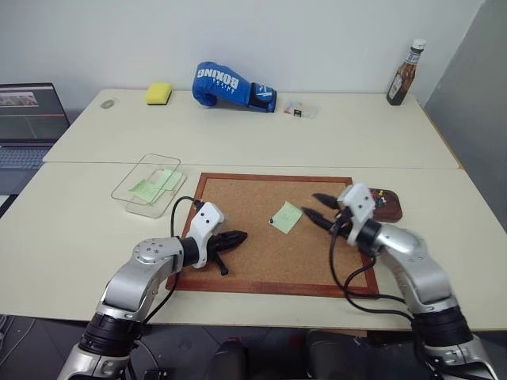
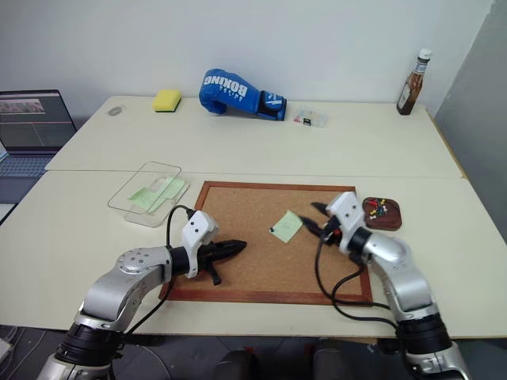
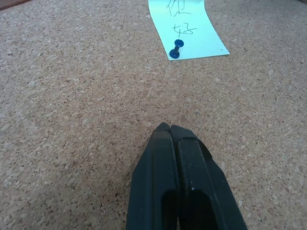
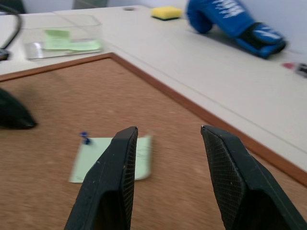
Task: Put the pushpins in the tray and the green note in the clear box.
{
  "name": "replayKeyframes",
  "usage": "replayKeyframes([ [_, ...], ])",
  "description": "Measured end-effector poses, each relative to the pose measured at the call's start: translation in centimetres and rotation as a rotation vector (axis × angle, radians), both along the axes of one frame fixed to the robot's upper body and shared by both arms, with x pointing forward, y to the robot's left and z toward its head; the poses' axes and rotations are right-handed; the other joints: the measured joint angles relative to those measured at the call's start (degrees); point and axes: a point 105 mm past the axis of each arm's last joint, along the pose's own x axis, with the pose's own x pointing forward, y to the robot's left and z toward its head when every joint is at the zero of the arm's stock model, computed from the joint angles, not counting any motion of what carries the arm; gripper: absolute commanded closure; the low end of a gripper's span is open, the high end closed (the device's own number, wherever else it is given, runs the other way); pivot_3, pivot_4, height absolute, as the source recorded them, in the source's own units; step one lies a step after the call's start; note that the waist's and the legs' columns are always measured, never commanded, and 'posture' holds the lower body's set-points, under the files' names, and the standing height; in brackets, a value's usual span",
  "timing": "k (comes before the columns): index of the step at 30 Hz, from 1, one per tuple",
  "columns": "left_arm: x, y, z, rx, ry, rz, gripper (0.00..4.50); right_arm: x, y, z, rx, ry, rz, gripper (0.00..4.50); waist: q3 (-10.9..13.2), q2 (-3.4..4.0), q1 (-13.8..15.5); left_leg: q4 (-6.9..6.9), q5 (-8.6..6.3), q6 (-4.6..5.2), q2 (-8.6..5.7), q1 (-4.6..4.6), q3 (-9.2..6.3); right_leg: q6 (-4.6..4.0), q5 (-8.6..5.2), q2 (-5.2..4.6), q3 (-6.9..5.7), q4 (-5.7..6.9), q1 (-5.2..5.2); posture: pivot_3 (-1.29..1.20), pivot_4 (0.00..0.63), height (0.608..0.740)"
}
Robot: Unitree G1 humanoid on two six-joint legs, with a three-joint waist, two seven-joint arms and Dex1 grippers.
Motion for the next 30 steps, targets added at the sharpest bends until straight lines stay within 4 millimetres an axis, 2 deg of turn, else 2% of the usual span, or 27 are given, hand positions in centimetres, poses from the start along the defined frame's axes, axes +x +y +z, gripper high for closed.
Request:
replayKeyframes([
  [2,0.0,0.0,0.0,-0.003,0.003,0.003,4.5,-0.5,1.9,-0.6,0.005,0.022,0.064,2.27,0.0,0.0,0.0,0.0,0.0,0.0,0.0,0.0,-0.01,0.0,0.0,0.0,-0.01,0.0,0.0,0.0,0.15,0.74],
  [5,0.0,0.1,0.0,-0.006,0.004,0.006,4.5,-0.3,3.5,-1.2,-0.011,0.033,0.109,2.27,0.0,0.0,0.0,0.01,0.0,-0.01,-0.01,0.0,0.0,-0.03,0.02,0.0,0.0,0.01,-0.01,0.0,0.15,0.74],
  [19,-0.1,0.3,0.0,-0.007,-0.005,0.023,4.5,2.0,5.5,-3.9,-0.106,0.029,0.137,2.27,0.0,-0.01,-0.4,-0.02,0.0,-0.01,0.0,0.0,-0.01,-0.23,0.14,0.01,0.0,0.01,-0.03,0.0,0.15,0.74],
  [23,-0.2,0.3,0.0,-0.006,-0.006,0.028,4.5,2.4,5.6,-3.8,-0.117,0.02,0.136,2.81,0.0,-0.01,-0.5,-0.01,0.0,-0.01,0.0,0.0,-0.01,-0.24,0.14,0.01,0.0,0.01,-0.03,0.0,0.15,0.74],
  [30,-0.3,0.3,0.0,-0.003,-0.005,0.033,4.5,2.7,5.7,-3.6,-0.11,0.022,0.132,4.1,0.0,-0.01,-0.6,-0.02,0.0,-0.01,0.0,0.0,-0.01,-0.24,0.14,0.0,0.0,0.01,-0.03,0.0,0.15,0.74],
])
